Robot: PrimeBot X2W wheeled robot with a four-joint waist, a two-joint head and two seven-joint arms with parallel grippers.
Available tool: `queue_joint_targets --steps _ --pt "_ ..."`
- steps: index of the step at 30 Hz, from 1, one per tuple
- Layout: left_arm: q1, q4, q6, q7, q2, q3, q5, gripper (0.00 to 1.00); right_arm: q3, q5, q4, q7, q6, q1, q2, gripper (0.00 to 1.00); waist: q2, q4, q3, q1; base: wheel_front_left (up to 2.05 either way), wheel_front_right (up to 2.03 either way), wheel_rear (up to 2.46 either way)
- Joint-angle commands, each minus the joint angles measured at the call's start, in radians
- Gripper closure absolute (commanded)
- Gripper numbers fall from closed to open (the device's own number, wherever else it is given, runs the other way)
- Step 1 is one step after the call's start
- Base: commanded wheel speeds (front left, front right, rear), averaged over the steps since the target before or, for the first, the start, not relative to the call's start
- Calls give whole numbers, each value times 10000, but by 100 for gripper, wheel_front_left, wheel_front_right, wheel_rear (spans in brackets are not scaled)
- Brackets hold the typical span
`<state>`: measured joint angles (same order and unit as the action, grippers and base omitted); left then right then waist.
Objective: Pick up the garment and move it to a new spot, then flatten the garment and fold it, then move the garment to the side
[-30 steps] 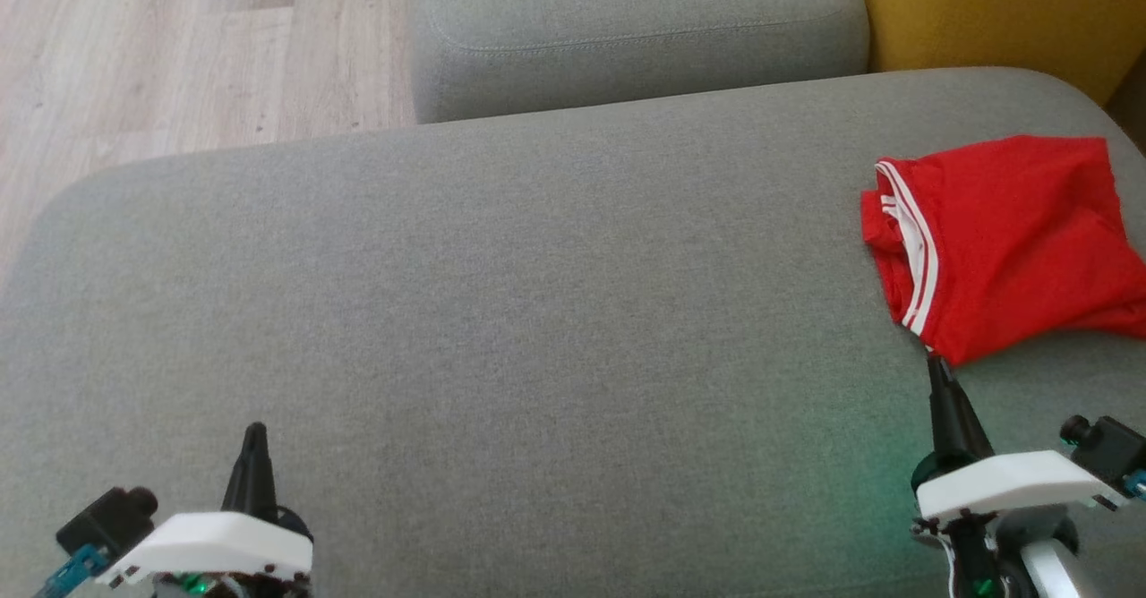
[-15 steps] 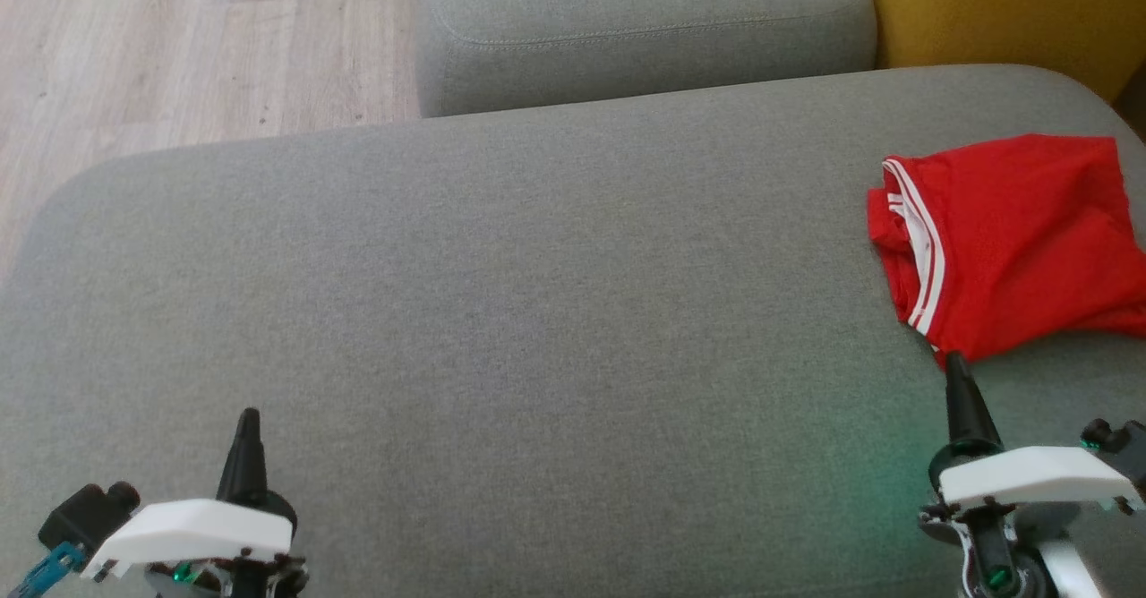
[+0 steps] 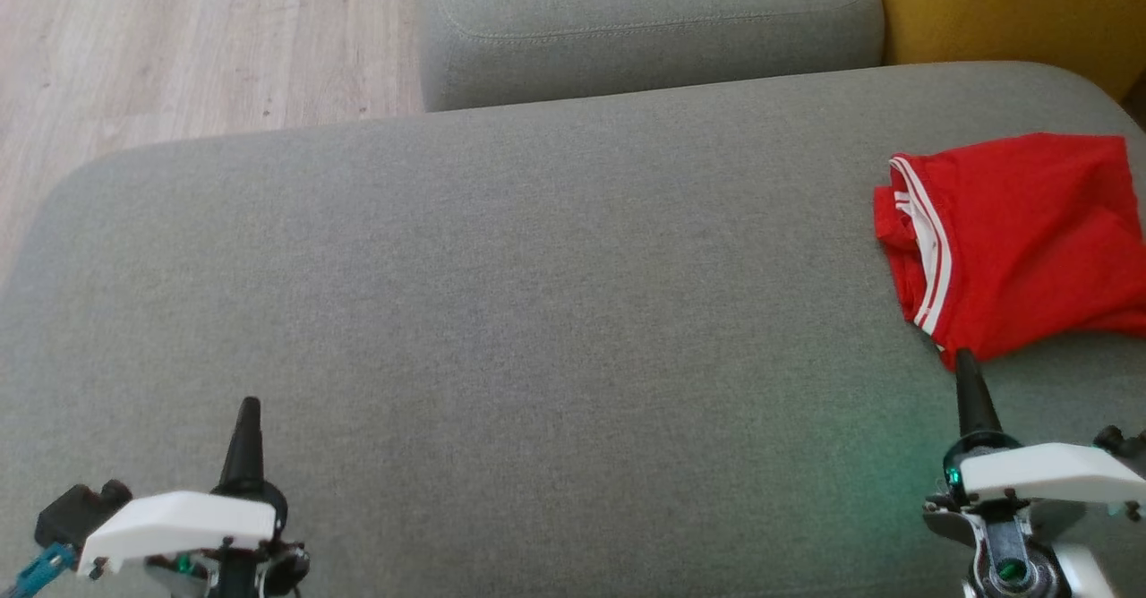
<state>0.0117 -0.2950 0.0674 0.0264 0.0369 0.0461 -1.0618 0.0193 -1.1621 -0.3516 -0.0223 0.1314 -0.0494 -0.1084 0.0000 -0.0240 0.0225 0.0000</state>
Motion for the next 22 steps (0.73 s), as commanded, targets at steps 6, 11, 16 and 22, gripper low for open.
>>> queue_joint_targets --steps 6,11,16,22 --pt "-676 367 154 -233 114 327 -800 100 -138 -670 497 196 -5 -539 28 100 0 30 -32 0 0 0 0" --pt "-741 383 213 -377 116 371 -1376 100 -286 -1137 567 340 -5 -545 96 100 0 56 -60 0 0 0 0" --pt "-806 399 272 -521 118 414 -1952 100 -435 -1605 638 485 -6 -550 164 100 0 82 -87 0 0 0 0" --pt "-883 417 343 -693 121 466 -2640 100 -612 -2163 722 657 -6 -557 246 100 0 113 -120 0 0 0 0"
